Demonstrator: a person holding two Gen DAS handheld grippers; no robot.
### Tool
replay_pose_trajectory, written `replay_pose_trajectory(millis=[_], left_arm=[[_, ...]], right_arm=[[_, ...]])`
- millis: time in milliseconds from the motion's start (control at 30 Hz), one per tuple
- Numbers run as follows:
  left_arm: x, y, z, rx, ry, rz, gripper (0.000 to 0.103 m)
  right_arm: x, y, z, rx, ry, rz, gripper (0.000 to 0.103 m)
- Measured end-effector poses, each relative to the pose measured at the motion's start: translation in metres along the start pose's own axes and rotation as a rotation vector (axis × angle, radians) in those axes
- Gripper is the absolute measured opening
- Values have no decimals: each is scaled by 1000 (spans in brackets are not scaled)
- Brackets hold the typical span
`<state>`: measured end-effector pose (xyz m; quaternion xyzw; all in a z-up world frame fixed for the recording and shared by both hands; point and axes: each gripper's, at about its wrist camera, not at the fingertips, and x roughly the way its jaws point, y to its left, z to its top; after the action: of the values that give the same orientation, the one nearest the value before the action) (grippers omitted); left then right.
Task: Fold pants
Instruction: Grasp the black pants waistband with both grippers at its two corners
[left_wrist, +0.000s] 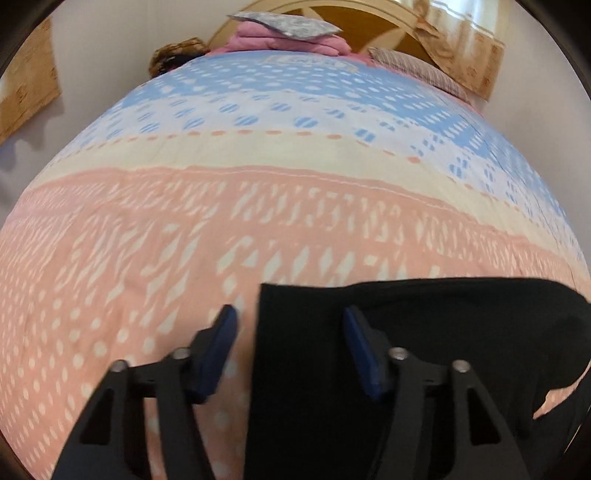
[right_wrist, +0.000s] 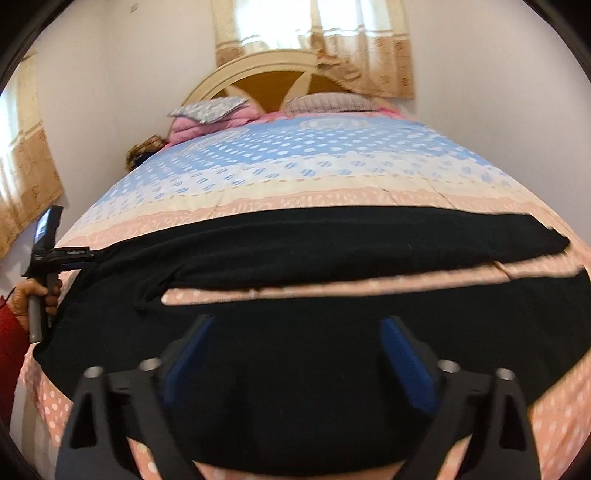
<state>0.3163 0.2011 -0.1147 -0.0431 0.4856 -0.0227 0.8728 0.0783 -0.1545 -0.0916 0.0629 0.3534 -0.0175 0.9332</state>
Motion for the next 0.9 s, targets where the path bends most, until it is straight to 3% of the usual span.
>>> replay_pose_trajectory(millis=[33, 133, 333, 433, 533, 633, 667, 700, 733, 767, 800, 900], left_arm=[[-2, -4, 0, 11, 0, -12, 45], [-8, -13, -4, 51, -4, 12, 43], [-1, 4, 2, 1, -6, -16, 47], [1, 2, 5, -1, -6, -18, 51], [8, -3, 9, 13, -7, 3, 63], [12, -11, 13, 38, -20, 29, 57], [12, -14, 14, 52, -24, 26, 50], [11, -16, 14, 58, -24, 13, 36], [10, -16, 14, 51, -21, -9, 29], [9, -16, 15, 41, -18, -30, 23], [7, -16, 16, 36, -14, -27, 22], [-6, -18, 17, 34, -48, -16, 21]], right_arm=[[9, -4, 13, -16, 20, 24, 74], [33, -13, 48, -72, 37, 60, 73], [130, -24, 123, -249, 195, 110, 73], [172, -28, 138, -333, 266, 94, 73], [197, -35, 137, -348, 343, 140, 73], [209, -40, 136, -332, 372, 189, 71], [208, -38, 136, -359, 372, 203, 66], [205, -37, 135, -369, 376, 231, 48], [203, -35, 136, -369, 381, 260, 29], [199, -32, 135, -372, 383, 269, 22], [194, -28, 134, -378, 385, 274, 9], [176, -19, 131, -401, 355, 237, 6]])
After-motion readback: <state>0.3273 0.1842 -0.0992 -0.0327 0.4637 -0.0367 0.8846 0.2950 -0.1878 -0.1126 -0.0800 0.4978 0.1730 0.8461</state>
